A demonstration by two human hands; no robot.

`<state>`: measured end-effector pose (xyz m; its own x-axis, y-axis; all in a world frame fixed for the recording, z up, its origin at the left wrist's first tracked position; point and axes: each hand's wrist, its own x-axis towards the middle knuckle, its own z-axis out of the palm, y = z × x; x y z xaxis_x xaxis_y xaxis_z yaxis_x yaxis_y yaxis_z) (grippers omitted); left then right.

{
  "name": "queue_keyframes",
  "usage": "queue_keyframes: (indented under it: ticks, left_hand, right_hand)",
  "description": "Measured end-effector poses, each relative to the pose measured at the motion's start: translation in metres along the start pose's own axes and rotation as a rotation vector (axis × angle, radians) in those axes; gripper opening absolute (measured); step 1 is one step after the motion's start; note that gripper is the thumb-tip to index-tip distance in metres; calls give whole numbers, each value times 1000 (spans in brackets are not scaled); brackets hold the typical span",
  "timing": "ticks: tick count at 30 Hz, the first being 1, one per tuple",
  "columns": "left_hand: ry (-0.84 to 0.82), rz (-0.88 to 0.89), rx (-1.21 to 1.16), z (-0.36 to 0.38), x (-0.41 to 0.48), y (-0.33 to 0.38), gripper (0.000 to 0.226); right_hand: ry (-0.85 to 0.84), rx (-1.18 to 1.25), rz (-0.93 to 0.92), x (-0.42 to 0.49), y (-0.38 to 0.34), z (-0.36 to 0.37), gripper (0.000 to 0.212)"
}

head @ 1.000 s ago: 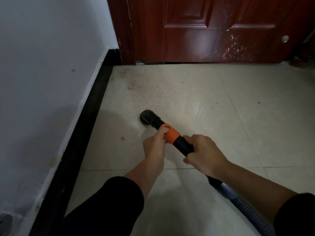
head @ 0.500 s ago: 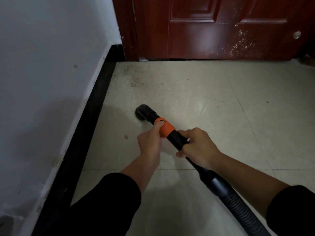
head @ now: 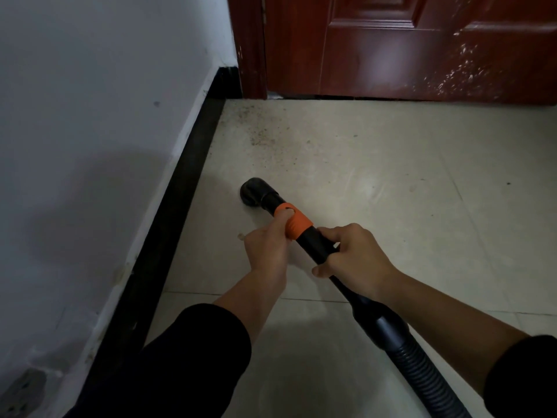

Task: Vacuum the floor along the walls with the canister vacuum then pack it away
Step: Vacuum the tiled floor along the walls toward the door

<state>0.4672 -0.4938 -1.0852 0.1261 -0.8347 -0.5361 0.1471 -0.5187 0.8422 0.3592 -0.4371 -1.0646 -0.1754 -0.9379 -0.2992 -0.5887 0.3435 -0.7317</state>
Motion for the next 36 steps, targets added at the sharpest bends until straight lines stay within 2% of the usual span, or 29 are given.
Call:
queue_keyframes:
  ticks: [21,30,36]
  left_hand:
    - [105,-8,-56,-22,26,10,24]
    - [174,-18,-68,-34,24,8,22]
    - [166,-29,-52,-43,9,-1,26]
  right_hand:
    - [-43,-18,-27,21,-24,25,28]
    - [-96,-20,-65,19,-28,28,37]
    - [-156,-37,-80,4,-25,24,32]
